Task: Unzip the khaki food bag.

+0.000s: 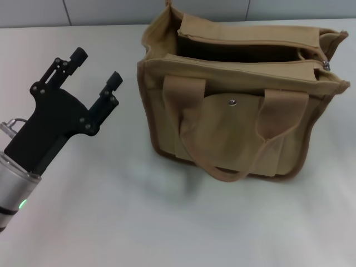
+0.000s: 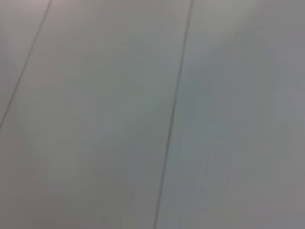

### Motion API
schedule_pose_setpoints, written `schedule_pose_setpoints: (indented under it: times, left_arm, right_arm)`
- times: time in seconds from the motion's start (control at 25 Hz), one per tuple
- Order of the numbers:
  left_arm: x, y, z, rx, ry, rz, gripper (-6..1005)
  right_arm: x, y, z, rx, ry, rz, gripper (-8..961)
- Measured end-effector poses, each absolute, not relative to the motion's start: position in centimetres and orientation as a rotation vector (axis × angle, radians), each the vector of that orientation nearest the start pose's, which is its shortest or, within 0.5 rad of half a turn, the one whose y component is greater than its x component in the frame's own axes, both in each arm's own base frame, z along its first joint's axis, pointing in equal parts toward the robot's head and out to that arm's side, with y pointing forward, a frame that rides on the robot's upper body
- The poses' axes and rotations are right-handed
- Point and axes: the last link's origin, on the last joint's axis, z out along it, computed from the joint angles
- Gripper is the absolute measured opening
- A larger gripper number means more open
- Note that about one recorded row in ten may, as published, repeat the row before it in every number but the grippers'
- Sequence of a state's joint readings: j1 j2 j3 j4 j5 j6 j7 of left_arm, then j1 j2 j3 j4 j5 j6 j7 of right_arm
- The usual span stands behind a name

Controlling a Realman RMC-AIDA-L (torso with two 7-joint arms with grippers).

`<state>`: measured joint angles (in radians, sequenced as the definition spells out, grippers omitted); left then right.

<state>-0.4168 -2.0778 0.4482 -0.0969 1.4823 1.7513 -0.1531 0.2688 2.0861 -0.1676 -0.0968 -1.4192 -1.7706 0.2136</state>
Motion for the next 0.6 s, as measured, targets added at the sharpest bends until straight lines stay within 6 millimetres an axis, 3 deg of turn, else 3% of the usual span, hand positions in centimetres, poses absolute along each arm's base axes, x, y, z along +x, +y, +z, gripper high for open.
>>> schedule_pose_setpoints:
  times: [0.08, 0.16, 0.32, 0.44, 0.6]
  left_arm:
    - [-27.3, 25.2, -3.0, -1.914, -0.074, -1.108, 612]
    - [-27.6, 24.8, -2.7, -1.883, -0.078, -1.107, 667]
    - [-28.4, 24.0, -2.0, -1.801, -0.115, -1.099, 778]
    - [-28.7, 23.2, -1.8, -1.798, -0.115, -1.106, 778]
    - [-28.4, 21.9, -2.0, -2.003, -0.053, -1.188, 778]
  right_arm:
    - [33.9, 23.2, 4.1, -1.526, 0.148, 0.873, 700]
    - [34.3, 22.4, 4.2, -1.489, 0.174, 0.87, 817]
    - [34.5, 20.0, 3.8, -1.416, 0.242, 0.927, 818]
    - [33.8, 18.1, 2.7, -1.445, 0.28, 1.014, 818]
    - [32.4, 16.1, 0.3, -1.727, 0.287, 1.128, 818]
